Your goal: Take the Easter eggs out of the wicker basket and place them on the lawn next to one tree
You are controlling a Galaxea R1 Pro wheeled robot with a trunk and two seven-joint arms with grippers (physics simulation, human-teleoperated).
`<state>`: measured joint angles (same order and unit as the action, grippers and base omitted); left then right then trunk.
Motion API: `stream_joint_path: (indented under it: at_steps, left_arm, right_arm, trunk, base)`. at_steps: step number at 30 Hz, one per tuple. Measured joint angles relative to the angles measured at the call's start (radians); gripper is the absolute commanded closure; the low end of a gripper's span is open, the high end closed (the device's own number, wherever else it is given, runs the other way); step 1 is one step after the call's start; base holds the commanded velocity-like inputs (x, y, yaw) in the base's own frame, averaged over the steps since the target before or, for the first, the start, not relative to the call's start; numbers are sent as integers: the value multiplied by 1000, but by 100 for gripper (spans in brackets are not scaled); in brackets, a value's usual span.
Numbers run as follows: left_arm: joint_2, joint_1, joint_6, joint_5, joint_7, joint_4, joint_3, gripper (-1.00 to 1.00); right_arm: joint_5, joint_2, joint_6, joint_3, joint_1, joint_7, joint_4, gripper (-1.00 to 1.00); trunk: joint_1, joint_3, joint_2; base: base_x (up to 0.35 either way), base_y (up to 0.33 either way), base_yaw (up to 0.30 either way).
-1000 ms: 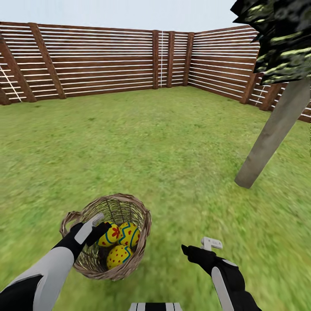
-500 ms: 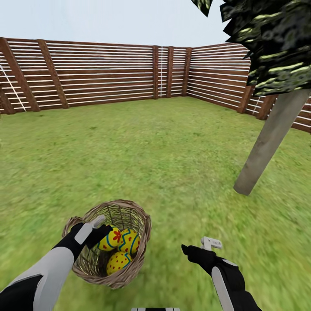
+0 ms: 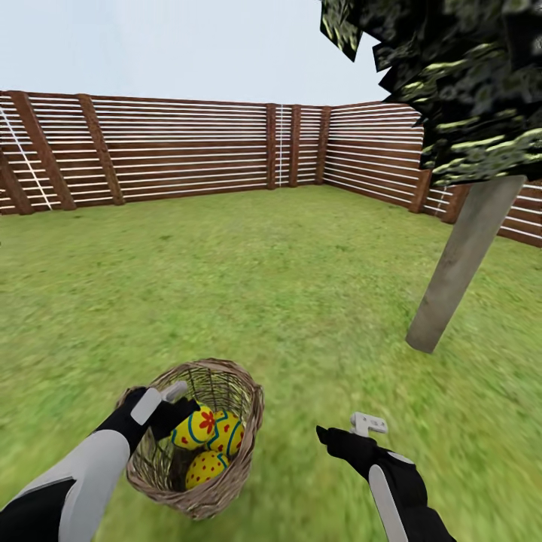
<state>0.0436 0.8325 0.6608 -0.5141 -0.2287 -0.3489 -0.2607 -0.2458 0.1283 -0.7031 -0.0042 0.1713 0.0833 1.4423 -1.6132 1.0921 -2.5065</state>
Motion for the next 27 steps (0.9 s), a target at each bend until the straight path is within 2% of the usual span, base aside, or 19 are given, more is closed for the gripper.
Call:
stream_joint_path:
  at_steps: [15,22,27]
  left_arm:
    - [0,7,45,0,-17,-2,0,100]
    - [1,14,120,-7,-21,-7,0,100]
    - [0,19,186,-9,-61,-35,-2,100]
  right_arm:
    - [0,0,-1,0,0,1,0,-100]
    - [0,0,0,0,0,1,0,-100]
    - [0,0,0,0,0,1,-1,-100]
  trunk:
    - [7,-58,4]
    - [10,-85,5]
    - [12,-105,6]
  base:
    - [0,0,0]
    - [0,0,0]
    - [0,0,0]
